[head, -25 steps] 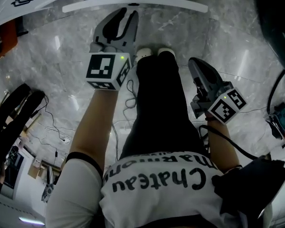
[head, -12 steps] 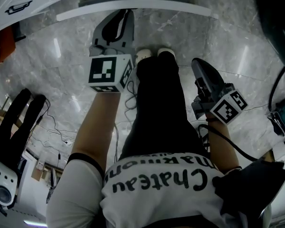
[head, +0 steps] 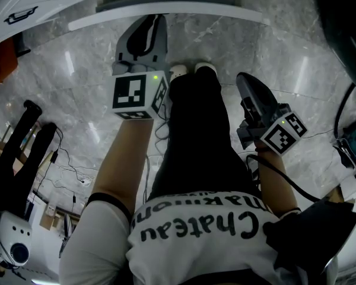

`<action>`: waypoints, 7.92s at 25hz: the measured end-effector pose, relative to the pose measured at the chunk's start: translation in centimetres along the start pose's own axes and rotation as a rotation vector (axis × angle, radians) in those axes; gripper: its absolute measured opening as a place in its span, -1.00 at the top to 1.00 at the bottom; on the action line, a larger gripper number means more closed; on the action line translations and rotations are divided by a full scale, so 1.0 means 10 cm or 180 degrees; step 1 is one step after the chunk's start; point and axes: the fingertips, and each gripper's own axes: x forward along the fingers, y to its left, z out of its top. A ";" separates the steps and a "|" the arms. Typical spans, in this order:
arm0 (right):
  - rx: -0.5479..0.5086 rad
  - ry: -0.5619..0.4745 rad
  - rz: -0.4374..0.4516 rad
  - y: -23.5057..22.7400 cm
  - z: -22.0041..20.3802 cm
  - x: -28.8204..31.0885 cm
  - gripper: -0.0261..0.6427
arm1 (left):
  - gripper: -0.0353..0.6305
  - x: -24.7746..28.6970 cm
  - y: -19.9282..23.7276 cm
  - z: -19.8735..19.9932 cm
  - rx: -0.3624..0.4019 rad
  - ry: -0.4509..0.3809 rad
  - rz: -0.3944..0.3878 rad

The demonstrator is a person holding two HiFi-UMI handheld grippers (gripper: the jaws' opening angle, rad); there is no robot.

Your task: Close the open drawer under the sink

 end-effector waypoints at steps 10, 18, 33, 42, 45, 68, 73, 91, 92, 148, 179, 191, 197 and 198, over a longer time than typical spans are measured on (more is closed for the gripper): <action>0.0008 -0.0063 -0.0027 -0.03 0.03 -0.02 0.89 | 0.76 0.06 0.03 0.05 -0.0077 -0.0054 0.0031; 0.0023 -0.0124 -0.0016 -0.06 0.04 -0.04 0.89 | 0.76 0.12 0.04 0.09 -0.0103 -0.0092 0.0054; 0.0015 -0.0179 -0.0005 -0.14 0.12 -0.03 0.89 | 0.76 0.27 0.14 0.19 -0.0312 -0.0226 0.0211; -0.0007 -0.0232 0.0006 -0.18 0.23 -0.01 0.89 | 0.76 0.36 0.18 0.29 -0.0309 -0.0269 0.0252; -0.0004 -0.0245 0.0015 -0.20 0.24 0.01 0.89 | 0.76 0.41 0.19 0.32 -0.0265 -0.0286 0.0274; 0.0045 -0.0275 0.0042 -0.34 0.32 0.06 0.89 | 0.76 0.49 0.22 0.40 -0.0431 -0.0370 0.0347; 0.0047 -0.0301 0.0052 -0.36 0.35 0.11 0.89 | 0.76 0.55 0.25 0.43 -0.0442 -0.0431 0.0357; 0.0012 -0.0450 0.0034 -0.44 0.54 0.15 0.89 | 0.76 0.94 0.41 0.74 -0.0552 -0.0490 0.0328; 0.0008 -0.0453 0.0035 -0.44 0.54 0.16 0.89 | 0.76 0.94 0.41 0.74 -0.0535 -0.0500 0.0325; -0.0551 -0.1202 -0.0410 1.25 1.64 -1.47 0.89 | 0.37 0.67 0.33 1.04 -0.0553 0.0731 -0.0403; -0.1872 -0.1454 0.1001 4.16 2.71 -1.51 0.89 | 0.77 -2.37 -0.72 4.28 -0.0386 -0.1642 -0.1374; -0.2237 -0.0889 0.0831 4.30 2.66 -1.26 0.89 | 0.78 -2.94 -0.82 4.48 -0.0348 -0.1819 -0.1373; -0.2211 -0.0760 0.0702 4.08 2.60 -1.19 0.89 | 0.78 -2.97 -0.78 4.27 -0.0144 -0.1637 -0.1183; -0.2207 -0.0745 0.0685 4.03 2.60 -1.18 0.89 | 0.78 -2.95 -0.78 4.21 -0.0140 -0.1590 -0.1160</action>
